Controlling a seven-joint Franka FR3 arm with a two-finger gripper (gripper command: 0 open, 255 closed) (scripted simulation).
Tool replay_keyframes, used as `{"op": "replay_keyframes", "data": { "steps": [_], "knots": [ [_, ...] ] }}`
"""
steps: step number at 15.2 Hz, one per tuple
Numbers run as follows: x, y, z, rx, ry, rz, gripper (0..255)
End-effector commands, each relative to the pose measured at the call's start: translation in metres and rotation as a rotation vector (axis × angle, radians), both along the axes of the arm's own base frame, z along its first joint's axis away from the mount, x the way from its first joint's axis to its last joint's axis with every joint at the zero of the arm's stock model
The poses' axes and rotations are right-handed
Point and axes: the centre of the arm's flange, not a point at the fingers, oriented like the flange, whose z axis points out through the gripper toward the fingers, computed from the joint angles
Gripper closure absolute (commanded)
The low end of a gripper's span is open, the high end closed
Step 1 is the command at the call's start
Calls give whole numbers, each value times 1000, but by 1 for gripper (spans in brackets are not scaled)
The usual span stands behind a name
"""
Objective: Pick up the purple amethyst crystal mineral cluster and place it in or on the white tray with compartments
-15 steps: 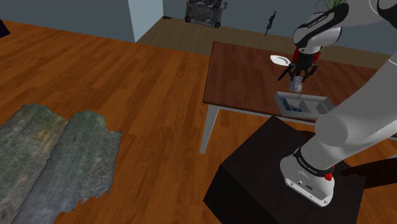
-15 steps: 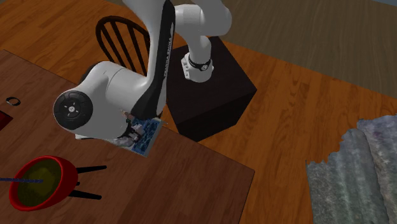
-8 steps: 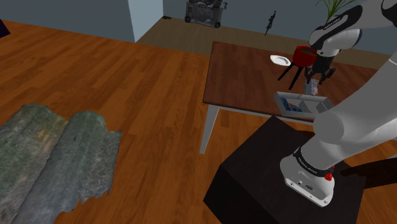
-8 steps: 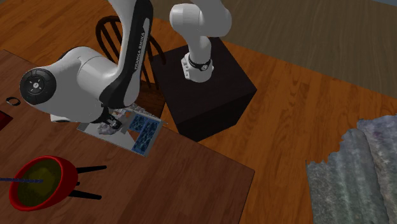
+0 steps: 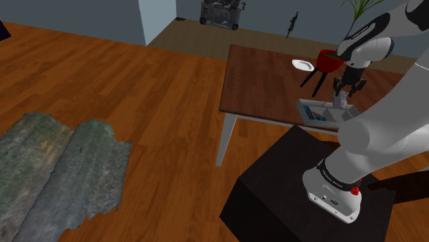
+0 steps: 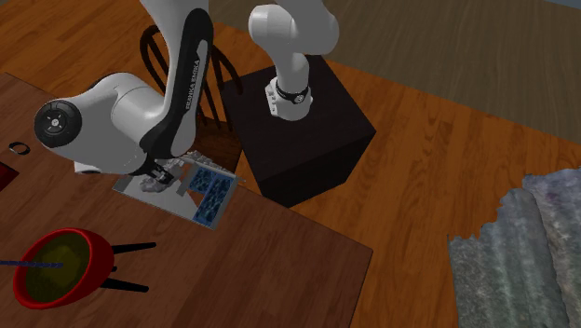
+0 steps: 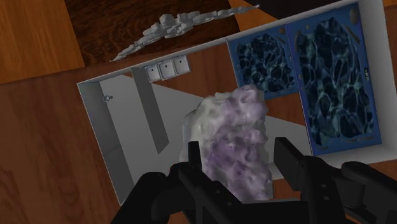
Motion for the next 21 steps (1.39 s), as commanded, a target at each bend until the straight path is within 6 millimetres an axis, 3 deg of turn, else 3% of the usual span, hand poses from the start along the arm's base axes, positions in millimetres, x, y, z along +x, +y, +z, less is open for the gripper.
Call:
{"op": "replay_keyframes", "data": {
  "steps": [1,12,19,20,21],
  "knots": [
    [-1,0,-11,-1,-1,0,255],
    [-1,0,-68,-1,-1,0,255],
    [-1,0,-68,-1,-1,0,255],
    [-2,-2,-67,-1,0,0,0],
    [-2,1,-66,-1,0,0,0]
  ]
}}
